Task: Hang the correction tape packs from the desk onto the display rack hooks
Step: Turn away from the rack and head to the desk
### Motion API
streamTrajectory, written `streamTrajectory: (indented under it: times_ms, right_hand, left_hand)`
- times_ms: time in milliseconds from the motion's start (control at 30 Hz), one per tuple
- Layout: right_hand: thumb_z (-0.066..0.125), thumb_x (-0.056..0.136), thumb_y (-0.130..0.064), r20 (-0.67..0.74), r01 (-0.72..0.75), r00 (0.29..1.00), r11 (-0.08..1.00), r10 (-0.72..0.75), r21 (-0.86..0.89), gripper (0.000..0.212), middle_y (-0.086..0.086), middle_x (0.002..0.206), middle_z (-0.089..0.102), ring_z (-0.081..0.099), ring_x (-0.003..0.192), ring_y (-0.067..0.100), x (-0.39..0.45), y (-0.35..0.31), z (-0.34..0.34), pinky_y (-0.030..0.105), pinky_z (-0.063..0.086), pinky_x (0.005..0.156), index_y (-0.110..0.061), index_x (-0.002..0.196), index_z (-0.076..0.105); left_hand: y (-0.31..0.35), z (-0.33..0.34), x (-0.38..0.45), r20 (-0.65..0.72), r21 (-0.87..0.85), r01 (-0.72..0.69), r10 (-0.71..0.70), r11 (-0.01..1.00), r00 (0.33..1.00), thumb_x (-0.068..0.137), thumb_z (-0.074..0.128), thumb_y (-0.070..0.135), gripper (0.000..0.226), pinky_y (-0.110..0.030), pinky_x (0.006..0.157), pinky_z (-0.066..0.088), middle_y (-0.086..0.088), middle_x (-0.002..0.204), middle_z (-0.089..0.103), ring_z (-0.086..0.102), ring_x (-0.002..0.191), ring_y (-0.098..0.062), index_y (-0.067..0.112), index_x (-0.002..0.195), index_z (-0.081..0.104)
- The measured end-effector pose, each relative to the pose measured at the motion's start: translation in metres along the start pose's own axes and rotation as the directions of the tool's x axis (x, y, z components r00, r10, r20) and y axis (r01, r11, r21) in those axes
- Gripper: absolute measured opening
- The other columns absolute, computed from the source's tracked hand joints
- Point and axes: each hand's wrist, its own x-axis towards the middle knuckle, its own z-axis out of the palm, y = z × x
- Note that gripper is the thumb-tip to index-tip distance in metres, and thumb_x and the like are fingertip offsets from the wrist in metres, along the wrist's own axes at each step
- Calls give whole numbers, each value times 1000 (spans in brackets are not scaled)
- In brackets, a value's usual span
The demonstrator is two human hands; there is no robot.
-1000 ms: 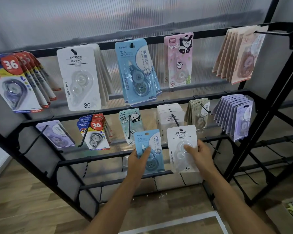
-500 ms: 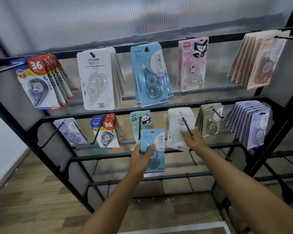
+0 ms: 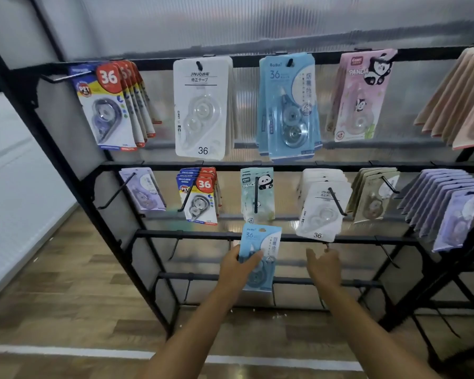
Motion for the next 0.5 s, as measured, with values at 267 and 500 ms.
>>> streamTrajectory:
  times_ms: [267, 500]
  right_hand:
    - [57, 93, -18, 354, 275, 901, 961, -250, -22, 5, 5, 99, 66, 62, 86, 14, -59, -10, 73, 28, 53, 74, -20, 96, 60]
    - [51, 97, -18, 504, 236, 810, 954, -299, 187, 8, 3, 99, 66, 66, 90, 14, -101, -52, 152, 24, 56, 68, -19, 98, 59]
  left_hand:
    - [-35, -65, -6, -91, -20, 65, -67, 998, 994, 86, 69, 27, 11, -32, 72, 59, 1, 95, 71, 70, 87, -15, 24, 95, 63]
    - [-51, -146, -5, -152, -97, 101, -115, 990, 982, 85, 70, 27, 16, -22, 63, 56, 2, 93, 72, 71, 81, -12, 20, 97, 63]
